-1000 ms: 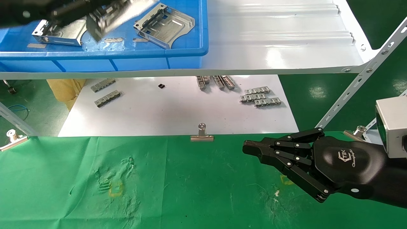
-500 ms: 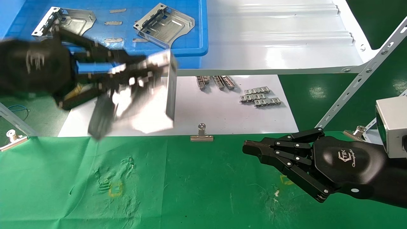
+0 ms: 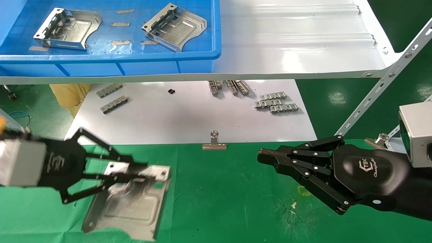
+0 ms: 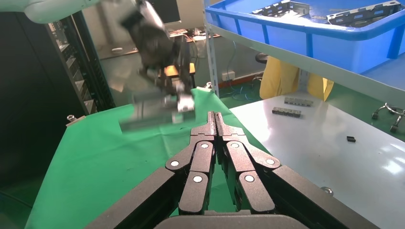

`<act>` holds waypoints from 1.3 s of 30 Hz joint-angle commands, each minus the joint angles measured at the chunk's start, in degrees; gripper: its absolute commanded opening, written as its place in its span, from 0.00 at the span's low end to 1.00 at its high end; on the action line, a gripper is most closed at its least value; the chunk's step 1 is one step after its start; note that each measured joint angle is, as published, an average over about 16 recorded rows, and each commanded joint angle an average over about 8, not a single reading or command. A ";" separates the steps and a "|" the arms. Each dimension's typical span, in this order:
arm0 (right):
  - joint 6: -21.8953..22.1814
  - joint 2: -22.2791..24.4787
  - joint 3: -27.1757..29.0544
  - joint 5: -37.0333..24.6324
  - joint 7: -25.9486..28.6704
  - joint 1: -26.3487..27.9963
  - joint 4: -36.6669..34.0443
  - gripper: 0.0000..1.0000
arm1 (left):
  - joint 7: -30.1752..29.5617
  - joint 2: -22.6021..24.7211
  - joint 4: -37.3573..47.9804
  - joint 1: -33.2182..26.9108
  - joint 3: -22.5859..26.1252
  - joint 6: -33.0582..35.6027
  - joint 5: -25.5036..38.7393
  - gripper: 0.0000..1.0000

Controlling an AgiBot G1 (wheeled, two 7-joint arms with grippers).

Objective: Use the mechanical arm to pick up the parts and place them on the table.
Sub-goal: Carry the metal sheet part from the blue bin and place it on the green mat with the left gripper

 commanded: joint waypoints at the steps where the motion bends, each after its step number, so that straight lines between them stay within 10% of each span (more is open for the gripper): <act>1: 0.00 0.00 0.00 0.00 0.00 0.00 0.00 0.00 | 1.86 -0.76 0.03 0.14 2.11 -0.32 2.18 0.00; 24: 0.00 0.00 0.00 0.00 0.00 0.00 0.00 0.00 | -1.79 -6.47 -13.72 13.79 5.40 -23.22 9.25 0.03; 39: 0.00 0.00 0.00 0.00 0.00 0.00 0.00 0.00 | 2.22 -4.82 -11.46 15.88 6.17 -26.91 11.89 0.99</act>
